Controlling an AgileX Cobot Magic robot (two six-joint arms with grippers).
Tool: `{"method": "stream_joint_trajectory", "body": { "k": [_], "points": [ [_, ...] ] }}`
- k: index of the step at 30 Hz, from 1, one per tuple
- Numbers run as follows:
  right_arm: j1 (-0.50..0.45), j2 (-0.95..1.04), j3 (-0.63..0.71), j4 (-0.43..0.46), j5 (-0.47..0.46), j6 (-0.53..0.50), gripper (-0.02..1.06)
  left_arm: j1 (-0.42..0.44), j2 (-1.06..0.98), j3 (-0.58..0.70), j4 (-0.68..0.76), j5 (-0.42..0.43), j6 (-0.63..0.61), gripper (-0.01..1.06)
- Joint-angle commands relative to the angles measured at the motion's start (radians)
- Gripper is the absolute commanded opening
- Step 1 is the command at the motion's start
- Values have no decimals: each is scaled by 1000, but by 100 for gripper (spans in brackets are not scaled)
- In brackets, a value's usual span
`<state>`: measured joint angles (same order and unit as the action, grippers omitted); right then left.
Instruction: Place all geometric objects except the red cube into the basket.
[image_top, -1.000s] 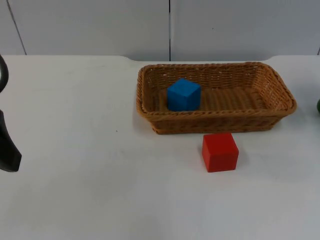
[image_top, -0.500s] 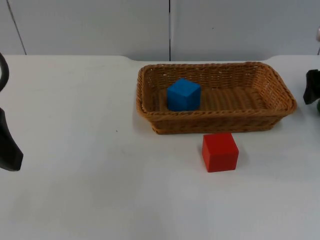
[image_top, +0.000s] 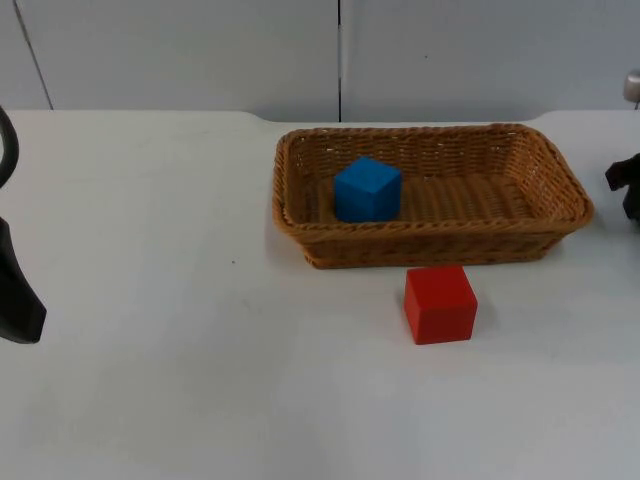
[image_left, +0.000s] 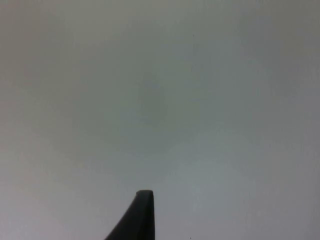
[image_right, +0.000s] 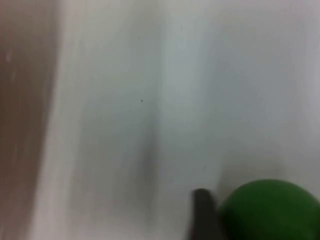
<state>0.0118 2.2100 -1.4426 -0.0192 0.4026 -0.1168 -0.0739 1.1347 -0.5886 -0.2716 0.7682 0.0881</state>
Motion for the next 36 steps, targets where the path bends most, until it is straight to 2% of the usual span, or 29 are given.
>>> {"method": "stream_joint_trajectory", "body": {
  "k": [1,2,3,6,7,11,17,26,31,36],
  "points": [
    [-3,-3,-4,-4,5,-4,39,6,-8,5,-8,3,5,105],
    [-3,-10,-6,-4,12,-4,32,6,-8,5,-8,3,7,105],
    [-3,-10,-6,-4,12,-4,32,6,-8,5,-8,3,7,105],
    [-3,-47,-6,-4,24,-4,6,6,-8,5,-16,0,10,105],
    [-3,-70,-8,-4,32,-4,0,6,-8,5,-19,0,12,105],
    [-3,-166,-8,-4,82,-4,0,6,-8,5,-21,0,12,105],
    [-3,-359,-8,-4,231,-8,0,6,-8,5,-23,0,12,105],
    [4,-386,-8,-2,331,-18,0,6,-8,5,-23,0,12,105],
    [70,-380,-16,-4,341,-34,0,6,-8,5,-23,0,12,105],
    [201,-318,-111,-4,372,-34,0,6,-8,5,-23,0,12,105]
  ]
}}
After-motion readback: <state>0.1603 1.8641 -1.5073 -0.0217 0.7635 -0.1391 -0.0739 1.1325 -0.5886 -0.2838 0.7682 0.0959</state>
